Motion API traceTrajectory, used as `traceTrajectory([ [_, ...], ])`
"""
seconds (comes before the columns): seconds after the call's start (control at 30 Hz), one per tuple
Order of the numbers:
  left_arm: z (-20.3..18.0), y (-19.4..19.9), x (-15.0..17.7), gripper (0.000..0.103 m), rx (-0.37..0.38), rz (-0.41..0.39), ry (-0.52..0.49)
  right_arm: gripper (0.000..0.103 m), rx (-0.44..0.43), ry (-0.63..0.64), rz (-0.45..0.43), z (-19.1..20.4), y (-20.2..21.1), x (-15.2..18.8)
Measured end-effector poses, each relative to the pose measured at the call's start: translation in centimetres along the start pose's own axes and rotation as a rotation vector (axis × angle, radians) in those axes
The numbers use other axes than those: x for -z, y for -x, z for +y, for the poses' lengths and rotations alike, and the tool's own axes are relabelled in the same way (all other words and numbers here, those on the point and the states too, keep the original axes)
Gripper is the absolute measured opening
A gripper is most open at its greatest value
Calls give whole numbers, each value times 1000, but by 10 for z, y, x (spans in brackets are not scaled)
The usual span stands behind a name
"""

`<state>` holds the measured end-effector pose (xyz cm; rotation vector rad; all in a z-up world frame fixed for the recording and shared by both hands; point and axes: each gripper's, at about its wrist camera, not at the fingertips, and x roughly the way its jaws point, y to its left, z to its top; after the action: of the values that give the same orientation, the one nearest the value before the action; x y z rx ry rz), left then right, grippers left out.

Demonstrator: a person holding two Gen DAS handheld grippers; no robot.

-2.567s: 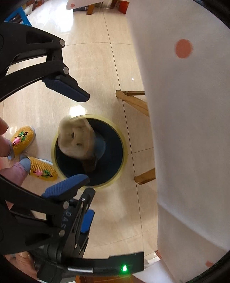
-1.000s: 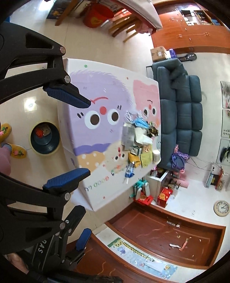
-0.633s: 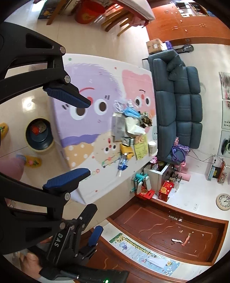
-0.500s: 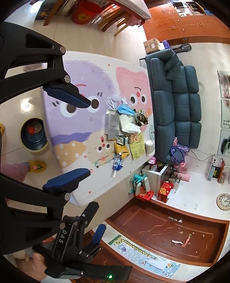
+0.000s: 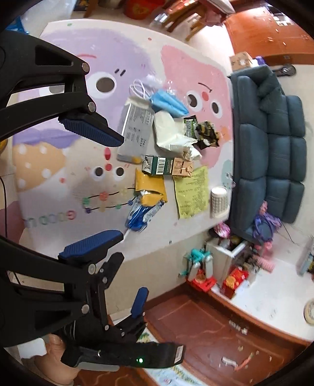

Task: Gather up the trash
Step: 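Raise both tools back toward the table, then grasp the blue drink carton with the right tool while the left tool grasps the yellow snack bag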

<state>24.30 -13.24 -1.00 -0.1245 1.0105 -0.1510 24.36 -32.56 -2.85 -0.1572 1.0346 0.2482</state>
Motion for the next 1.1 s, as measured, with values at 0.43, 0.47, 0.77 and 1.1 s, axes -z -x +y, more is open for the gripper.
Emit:
traceTrajectory([
  [0.43, 10, -102, -19, 69, -71, 155, 157, 90, -118, 258, 143, 6, -171, -29],
  [0.47, 9, -110, -21, 69, -72, 163, 158, 81, -119, 270, 146, 6, -176, -29],
  [0.77, 1, -144, -36, 69, -48, 197, 176, 64, -171, 297, 254, -19, -195, -25],
  [1.1, -12, -187, -44, 69, -56, 255, 168, 64, -114, 48, 269, -87, -205, -35],
])
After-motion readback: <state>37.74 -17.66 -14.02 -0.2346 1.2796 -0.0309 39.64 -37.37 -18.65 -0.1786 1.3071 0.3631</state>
